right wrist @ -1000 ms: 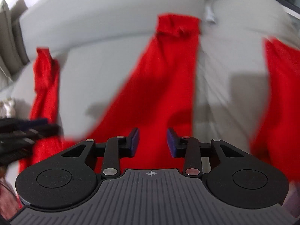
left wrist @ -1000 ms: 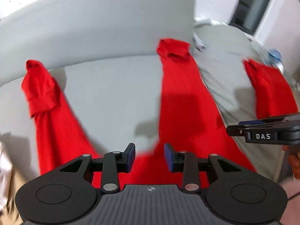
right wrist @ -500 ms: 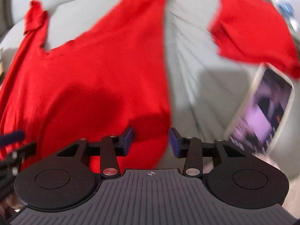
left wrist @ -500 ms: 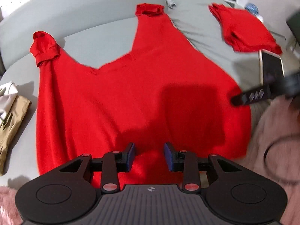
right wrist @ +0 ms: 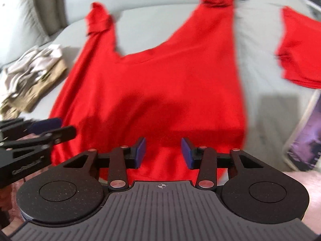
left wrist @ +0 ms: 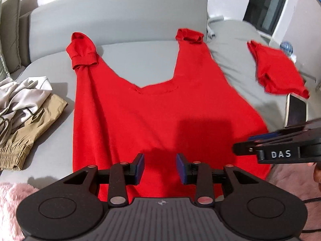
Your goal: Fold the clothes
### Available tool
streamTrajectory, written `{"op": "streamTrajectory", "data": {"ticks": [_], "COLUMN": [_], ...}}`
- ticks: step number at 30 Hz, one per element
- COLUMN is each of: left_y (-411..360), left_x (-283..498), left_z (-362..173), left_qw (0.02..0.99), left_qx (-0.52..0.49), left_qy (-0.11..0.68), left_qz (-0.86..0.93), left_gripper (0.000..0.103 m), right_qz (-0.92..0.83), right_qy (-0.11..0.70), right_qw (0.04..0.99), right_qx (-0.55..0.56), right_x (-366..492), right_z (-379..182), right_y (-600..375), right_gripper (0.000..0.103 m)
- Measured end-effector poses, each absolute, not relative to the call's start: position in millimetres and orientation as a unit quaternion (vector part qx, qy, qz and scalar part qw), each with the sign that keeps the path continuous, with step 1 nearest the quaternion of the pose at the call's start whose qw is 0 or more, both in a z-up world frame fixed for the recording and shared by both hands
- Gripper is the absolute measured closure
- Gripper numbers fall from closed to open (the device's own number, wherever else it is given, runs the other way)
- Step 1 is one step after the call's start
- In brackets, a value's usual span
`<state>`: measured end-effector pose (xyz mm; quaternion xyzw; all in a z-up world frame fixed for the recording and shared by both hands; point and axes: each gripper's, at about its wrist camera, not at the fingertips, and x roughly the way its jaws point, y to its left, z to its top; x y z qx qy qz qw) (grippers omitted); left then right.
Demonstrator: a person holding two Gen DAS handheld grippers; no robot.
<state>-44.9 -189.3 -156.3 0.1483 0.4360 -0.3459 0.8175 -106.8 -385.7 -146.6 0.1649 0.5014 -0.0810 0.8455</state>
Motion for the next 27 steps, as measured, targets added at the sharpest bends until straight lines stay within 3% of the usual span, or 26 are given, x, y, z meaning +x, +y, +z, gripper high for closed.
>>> {"op": "streamTrajectory", "data": {"ticks": [3, 11, 21, 27], "left_y": [-188.9, -175.1, -138.3, -133.6], "left_x": [-43.8, -46.7, 24.5, 122.3], "left_z": [-177.7, -172.5, -108.3, -111.4], "left_qw": [0.788, 0.745, 0.856, 0.883], "left_qx": [0.168, 0.171, 0.068, 0.021], "left_qy": [0.486, 0.561, 0.419, 0.402], "left_qz": [-0.337, -0.318, -0.295, -0.240], "left_gripper": [0.071, 0.071, 0.066, 0.066], "right_qz": [-0.078, -0.075, -0.040, -0.019], "right_qy": [0.524, 0.588, 0.488, 0.433], "right_qw": [0.833, 0.791, 0.865, 0.897], "right_qx": [0.157, 0.148, 0.112, 0.085], "right_x": [-101.1, -118.2, -73.5, 17.6], "right_z": [-163.8, -164.1, -103.8, -90.4], "right_y": [-374.5, -363.1, -341.0, -335.3], "right_gripper": [0.074, 0.074, 0.071, 0.071]}}
